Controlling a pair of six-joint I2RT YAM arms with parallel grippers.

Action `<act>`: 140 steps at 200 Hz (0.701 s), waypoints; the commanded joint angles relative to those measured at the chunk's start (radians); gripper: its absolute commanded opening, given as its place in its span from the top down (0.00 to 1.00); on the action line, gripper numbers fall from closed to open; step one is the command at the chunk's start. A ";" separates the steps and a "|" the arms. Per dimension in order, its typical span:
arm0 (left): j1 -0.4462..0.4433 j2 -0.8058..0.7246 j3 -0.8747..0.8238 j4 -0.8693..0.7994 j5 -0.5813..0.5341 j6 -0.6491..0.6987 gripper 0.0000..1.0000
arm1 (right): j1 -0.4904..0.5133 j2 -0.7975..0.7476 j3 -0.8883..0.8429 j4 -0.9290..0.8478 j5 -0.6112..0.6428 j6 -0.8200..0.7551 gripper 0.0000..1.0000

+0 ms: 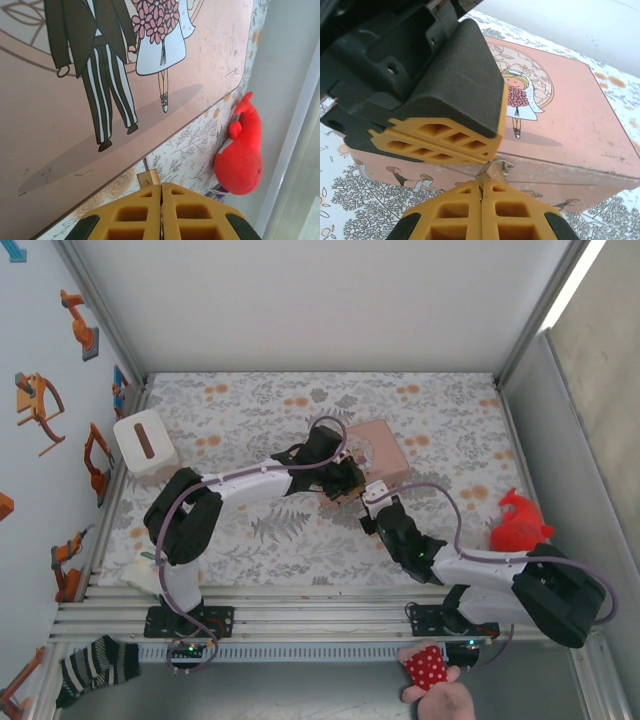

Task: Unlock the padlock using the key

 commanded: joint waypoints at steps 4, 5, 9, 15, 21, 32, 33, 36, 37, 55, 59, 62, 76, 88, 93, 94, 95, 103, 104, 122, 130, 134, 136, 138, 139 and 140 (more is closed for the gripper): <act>0.017 -0.052 0.017 -0.043 -0.027 0.043 0.88 | -0.014 -0.035 -0.015 -0.005 0.000 0.115 1.00; 0.017 -0.054 0.017 -0.045 -0.028 0.044 0.88 | -0.014 -0.036 -0.015 -0.007 -0.001 0.118 1.00; 0.019 -0.059 0.013 -0.048 -0.031 0.046 0.87 | -0.016 -0.039 -0.015 -0.016 -0.002 0.130 1.00; 0.022 -0.066 0.006 -0.048 -0.033 0.047 0.86 | -0.020 -0.042 -0.017 -0.027 -0.005 0.151 1.00; 0.025 -0.073 -0.003 -0.048 -0.036 0.048 0.85 | -0.023 -0.045 -0.018 -0.039 -0.012 0.175 1.00; 0.027 -0.087 -0.018 -0.047 -0.039 0.050 0.85 | -0.034 -0.052 -0.017 -0.066 -0.027 0.226 1.00; 0.027 -0.088 -0.019 -0.049 -0.039 0.050 0.85 | -0.034 -0.052 -0.017 -0.069 -0.028 0.231 1.00; 0.029 -0.091 -0.021 -0.050 -0.040 0.051 0.85 | -0.037 -0.053 -0.017 -0.078 -0.033 0.245 1.00; 0.029 -0.093 -0.023 -0.052 -0.040 0.052 0.85 | -0.038 -0.054 -0.016 -0.080 -0.033 0.249 1.00; 0.029 -0.119 -0.043 -0.066 -0.051 0.061 0.83 | -0.048 -0.064 -0.013 -0.124 -0.050 0.309 1.00; 0.028 -0.126 -0.049 -0.068 -0.054 0.062 0.82 | -0.051 -0.067 -0.014 -0.130 -0.056 0.322 1.00; 0.029 -0.131 -0.054 -0.068 -0.055 0.062 0.82 | -0.053 -0.069 -0.015 -0.134 -0.059 0.331 1.00; 0.029 -0.155 -0.077 -0.075 -0.065 0.065 0.82 | -0.063 -0.077 -0.018 -0.159 -0.072 0.381 1.00; 0.029 -0.170 -0.092 -0.082 -0.070 0.071 0.82 | -0.069 -0.082 -0.021 -0.182 -0.091 0.417 1.00; 0.030 -0.175 -0.097 -0.088 -0.072 0.074 0.82 | -0.071 -0.084 -0.024 -0.189 -0.095 0.429 1.00; 0.030 -0.176 -0.098 -0.089 -0.072 0.075 0.82 | -0.071 -0.084 -0.024 -0.190 -0.097 0.432 1.00; 0.030 -0.177 -0.099 -0.089 -0.072 0.076 0.82 | -0.071 -0.085 -0.025 -0.191 -0.098 0.435 1.00; 0.030 -0.181 -0.105 -0.095 -0.073 0.079 0.82 | -0.075 -0.088 -0.029 -0.196 -0.104 0.456 1.00; 0.030 -0.182 -0.105 -0.095 -0.073 0.080 0.82 | -0.075 -0.088 -0.031 -0.197 -0.104 0.457 1.00; 0.030 -0.186 -0.116 -0.100 -0.067 0.084 0.82 | -0.097 -0.106 -0.049 -0.206 -0.125 0.519 1.00; 0.030 -0.187 -0.119 -0.102 -0.065 0.086 0.82 | -0.110 -0.120 -0.056 -0.217 -0.134 0.550 1.00; 0.030 -0.188 -0.119 -0.104 -0.065 0.087 0.82 | -0.113 -0.126 -0.058 -0.225 -0.138 0.565 1.00; 0.030 -0.188 -0.120 -0.104 -0.066 0.088 0.82 | -0.116 -0.130 -0.059 -0.229 -0.139 0.572 1.00; 0.030 -0.190 -0.120 -0.104 -0.067 0.088 0.82 | -0.118 -0.134 -0.060 -0.235 -0.140 0.580 1.00; 0.030 -0.190 -0.121 -0.106 -0.066 0.089 0.82 | -0.119 -0.136 -0.059 -0.238 -0.141 0.583 1.00; 0.030 -0.190 -0.121 -0.107 -0.067 0.090 0.82 | -0.120 -0.138 -0.060 -0.241 -0.141 0.588 1.00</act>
